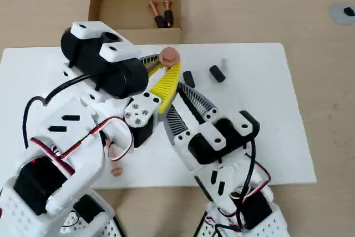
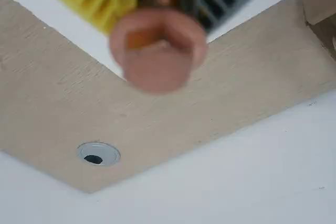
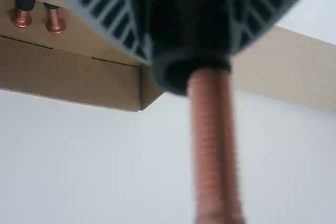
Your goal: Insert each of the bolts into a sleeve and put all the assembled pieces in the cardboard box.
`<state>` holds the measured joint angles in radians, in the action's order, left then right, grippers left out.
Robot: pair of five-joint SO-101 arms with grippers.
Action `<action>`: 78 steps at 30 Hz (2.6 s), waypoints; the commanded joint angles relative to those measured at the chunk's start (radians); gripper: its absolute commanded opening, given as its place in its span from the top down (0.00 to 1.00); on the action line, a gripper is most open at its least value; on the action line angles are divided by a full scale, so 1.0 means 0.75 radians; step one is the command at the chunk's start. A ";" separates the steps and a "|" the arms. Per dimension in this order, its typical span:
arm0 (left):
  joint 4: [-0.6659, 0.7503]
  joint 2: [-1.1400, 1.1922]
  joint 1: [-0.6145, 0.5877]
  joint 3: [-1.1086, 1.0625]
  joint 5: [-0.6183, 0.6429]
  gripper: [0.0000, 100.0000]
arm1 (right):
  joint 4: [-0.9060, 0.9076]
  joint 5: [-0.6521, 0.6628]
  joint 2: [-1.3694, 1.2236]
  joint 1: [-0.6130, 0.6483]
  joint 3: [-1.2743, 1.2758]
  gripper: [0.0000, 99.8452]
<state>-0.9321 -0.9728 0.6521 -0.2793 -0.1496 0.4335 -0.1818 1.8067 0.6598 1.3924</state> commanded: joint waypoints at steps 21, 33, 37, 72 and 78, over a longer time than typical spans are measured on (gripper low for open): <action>0.164 -0.009 -0.053 -0.139 0.002 0.99 | -0.031 -0.002 0.060 0.026 -0.001 0.99; 0.219 -0.001 -0.055 -0.133 0.000 0.99 | -0.031 -0.004 0.060 0.026 -0.001 0.99; 0.219 -0.001 -0.055 -0.133 0.000 0.99 | -0.029 -0.002 0.060 0.026 -0.001 0.99; -0.620 0.003 -0.055 0.200 -0.145 0.91 | -0.031 0.000 0.060 0.019 -0.011 0.99; -0.790 0.003 -0.055 0.333 -0.145 0.90 | -0.029 0.029 0.058 0.017 -0.001 0.99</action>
<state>-1.4845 -0.9743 0.6245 -0.1028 -0.2524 0.4365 -0.1818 1.8067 0.6659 1.3955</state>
